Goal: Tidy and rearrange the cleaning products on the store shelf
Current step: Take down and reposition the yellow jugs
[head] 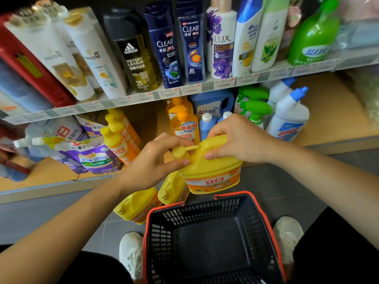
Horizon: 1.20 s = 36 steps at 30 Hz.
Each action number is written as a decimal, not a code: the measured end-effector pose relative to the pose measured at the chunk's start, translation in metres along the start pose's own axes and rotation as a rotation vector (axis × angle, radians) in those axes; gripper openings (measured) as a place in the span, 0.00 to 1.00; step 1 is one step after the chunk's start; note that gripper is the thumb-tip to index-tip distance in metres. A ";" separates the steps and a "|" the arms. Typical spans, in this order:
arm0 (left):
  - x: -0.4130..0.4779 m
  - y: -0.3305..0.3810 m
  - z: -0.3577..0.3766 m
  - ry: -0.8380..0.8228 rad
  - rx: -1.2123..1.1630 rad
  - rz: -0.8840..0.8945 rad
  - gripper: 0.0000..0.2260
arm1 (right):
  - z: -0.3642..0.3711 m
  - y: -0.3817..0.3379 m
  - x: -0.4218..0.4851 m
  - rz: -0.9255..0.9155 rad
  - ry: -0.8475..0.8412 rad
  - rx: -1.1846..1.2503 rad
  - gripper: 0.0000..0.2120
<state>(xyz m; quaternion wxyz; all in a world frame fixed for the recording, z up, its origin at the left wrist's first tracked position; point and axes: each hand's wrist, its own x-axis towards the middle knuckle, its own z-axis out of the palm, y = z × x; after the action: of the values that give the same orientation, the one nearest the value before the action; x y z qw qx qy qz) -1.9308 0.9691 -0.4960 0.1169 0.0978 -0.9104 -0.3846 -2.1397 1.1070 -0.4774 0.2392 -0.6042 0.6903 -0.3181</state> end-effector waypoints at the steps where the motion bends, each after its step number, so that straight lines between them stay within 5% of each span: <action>1: 0.000 -0.001 -0.002 -0.029 -0.034 -0.010 0.16 | -0.001 0.001 0.000 0.001 -0.015 0.012 0.11; 13: -0.008 -0.005 -0.016 -0.162 -0.154 -0.033 0.20 | 0.000 0.004 0.002 0.013 -0.104 0.046 0.10; 23: -0.011 0.007 0.019 0.233 0.019 -0.051 0.03 | 0.013 -0.013 -0.002 -0.016 -0.048 -0.019 0.10; 36: -0.013 0.002 0.028 0.340 0.079 -0.044 0.08 | 0.015 -0.016 -0.005 -0.015 -0.025 -0.053 0.12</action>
<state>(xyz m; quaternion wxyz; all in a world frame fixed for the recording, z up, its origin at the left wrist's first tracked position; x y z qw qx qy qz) -1.9267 0.9925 -0.5153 0.2570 0.1858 -0.8895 -0.3289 -2.1171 1.1081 -0.4766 0.2294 -0.6193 0.6909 -0.2941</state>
